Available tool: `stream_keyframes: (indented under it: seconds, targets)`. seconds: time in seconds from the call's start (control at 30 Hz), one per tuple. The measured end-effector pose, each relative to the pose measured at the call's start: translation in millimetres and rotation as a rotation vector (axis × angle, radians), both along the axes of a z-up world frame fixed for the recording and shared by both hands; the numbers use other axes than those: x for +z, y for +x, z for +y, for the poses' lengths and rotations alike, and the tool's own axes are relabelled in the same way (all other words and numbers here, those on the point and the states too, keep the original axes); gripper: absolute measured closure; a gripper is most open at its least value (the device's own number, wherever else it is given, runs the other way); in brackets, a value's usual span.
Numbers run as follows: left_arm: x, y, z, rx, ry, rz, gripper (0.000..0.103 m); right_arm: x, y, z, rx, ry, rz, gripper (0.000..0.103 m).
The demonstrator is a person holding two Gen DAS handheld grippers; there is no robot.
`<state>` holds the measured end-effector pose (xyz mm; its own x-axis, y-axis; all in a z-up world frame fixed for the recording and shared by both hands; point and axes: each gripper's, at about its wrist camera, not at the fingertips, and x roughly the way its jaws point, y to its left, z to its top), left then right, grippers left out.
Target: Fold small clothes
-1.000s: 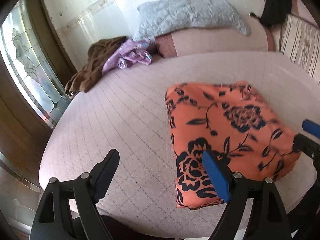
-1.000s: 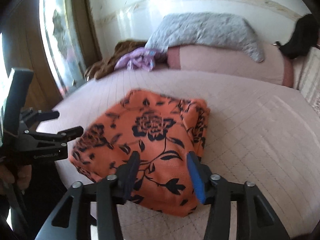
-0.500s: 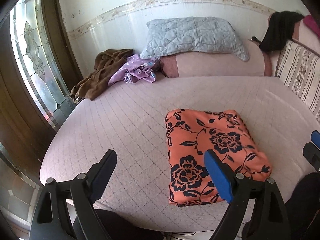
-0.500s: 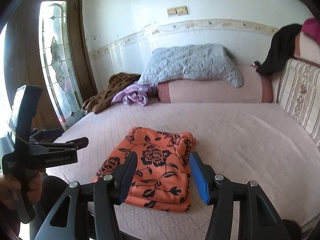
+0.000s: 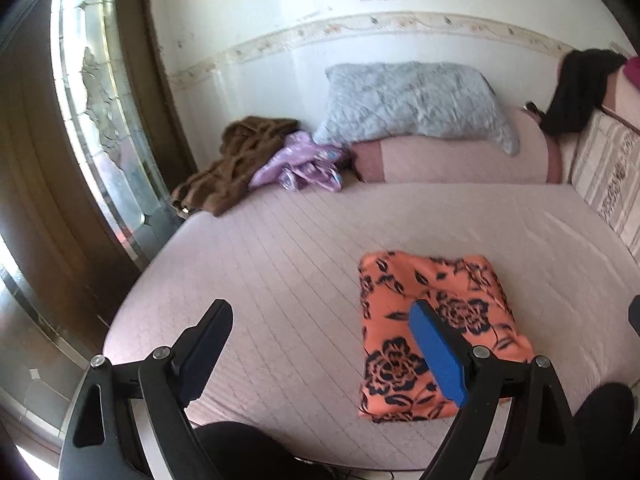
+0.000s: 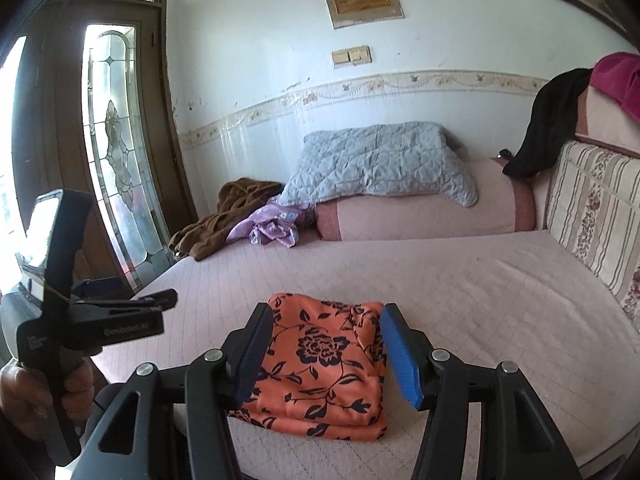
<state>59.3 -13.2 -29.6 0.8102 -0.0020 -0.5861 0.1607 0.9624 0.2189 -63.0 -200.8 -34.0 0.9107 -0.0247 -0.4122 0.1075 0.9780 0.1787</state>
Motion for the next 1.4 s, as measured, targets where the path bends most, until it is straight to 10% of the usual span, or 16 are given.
stream_keyframes:
  seconds: [1.4]
  targets:
    - [87.3,-20.6,32.1,0.055,-0.039,-0.202,0.013,50.2,18.0,34.2,0.02,-0.074,-0.035,0.04]
